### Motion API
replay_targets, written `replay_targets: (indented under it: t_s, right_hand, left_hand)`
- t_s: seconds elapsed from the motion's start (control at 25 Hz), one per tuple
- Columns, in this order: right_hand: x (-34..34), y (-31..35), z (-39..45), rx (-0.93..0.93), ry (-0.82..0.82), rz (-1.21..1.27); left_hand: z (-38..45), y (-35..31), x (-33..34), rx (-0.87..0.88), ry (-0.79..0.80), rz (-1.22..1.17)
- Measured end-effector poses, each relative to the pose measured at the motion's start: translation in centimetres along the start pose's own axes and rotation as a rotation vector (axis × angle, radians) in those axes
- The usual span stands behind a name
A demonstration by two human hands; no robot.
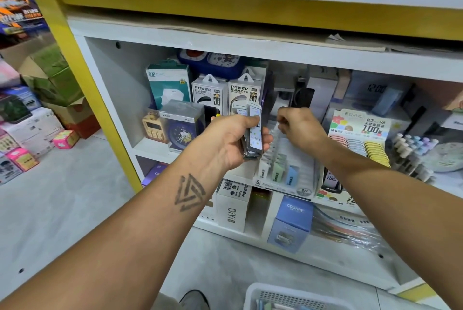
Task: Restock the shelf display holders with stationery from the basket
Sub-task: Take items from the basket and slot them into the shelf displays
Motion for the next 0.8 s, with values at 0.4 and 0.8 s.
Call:
replay_targets:
  t_s: [0.4, 0.8]
  right_hand:
    - [1.0, -0.6, 0.5, 0.067, 0.104, -0.038]
    - [-4.8, 2.0, -3.6, 0.444, -0.014, 1.074]
  left_hand:
    - [-0.2, -0.1, 0.0, -0.007, 0.011, 0.003]
    - [-0.5, 0.1, 3.7, 0.014, 0.201, 0.009]
Point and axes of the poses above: each hand's wrist, its own z-axis towards the middle knuckle, its own x-axis out of the palm, y = z × x, the point moved 6 cm from there along z, towards the middle knuckle, and after that the axes turned 11 degrees about z, right-handed, at the moved point
